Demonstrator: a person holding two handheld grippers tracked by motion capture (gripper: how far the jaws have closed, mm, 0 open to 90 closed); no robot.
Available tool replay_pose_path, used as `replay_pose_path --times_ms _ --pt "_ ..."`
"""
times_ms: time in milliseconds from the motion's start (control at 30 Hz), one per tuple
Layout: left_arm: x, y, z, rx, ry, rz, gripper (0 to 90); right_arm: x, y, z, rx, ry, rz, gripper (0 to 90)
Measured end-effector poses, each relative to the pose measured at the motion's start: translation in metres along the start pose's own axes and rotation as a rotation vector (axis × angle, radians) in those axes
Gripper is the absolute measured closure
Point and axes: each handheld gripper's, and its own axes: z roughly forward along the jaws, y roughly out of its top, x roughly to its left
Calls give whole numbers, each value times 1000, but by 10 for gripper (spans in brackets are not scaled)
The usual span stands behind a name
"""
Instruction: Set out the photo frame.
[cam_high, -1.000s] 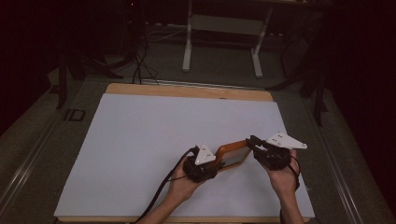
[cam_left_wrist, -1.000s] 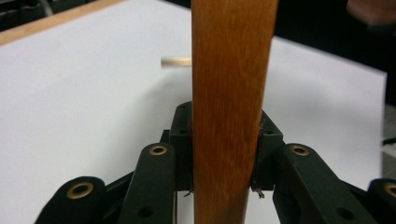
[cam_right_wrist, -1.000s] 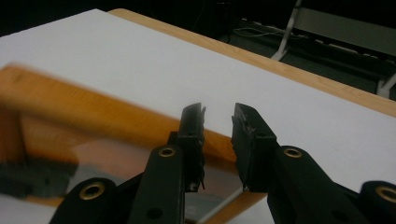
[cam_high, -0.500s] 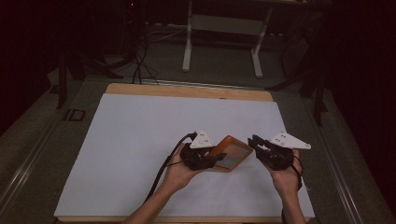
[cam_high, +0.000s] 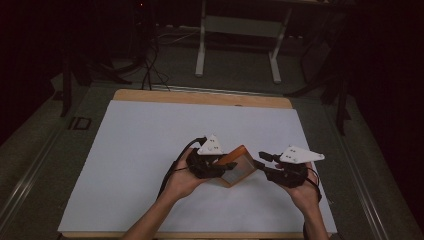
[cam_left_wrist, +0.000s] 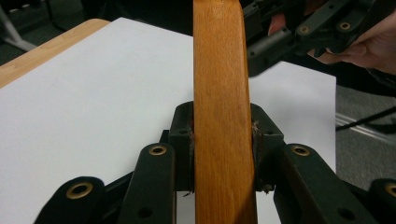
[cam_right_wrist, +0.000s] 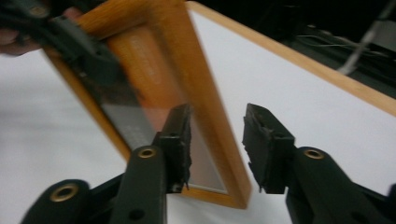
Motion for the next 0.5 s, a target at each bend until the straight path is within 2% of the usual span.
replay_pose_path --times_ms 233,300,400,500 --pt "2 -2 -1 -4 -70 53 676 6 0 12 34 94 -54 502" --pt "4 -2 -2 1 -78 55 673 6 2 15 27 98 -73 472" --pt "7 -2 -2 7 -92 56 673 6 5 18 5 131 -83 415" --pt "8 -1 -2 19 -111 82 674 4 9 23 1 156 -98 381"
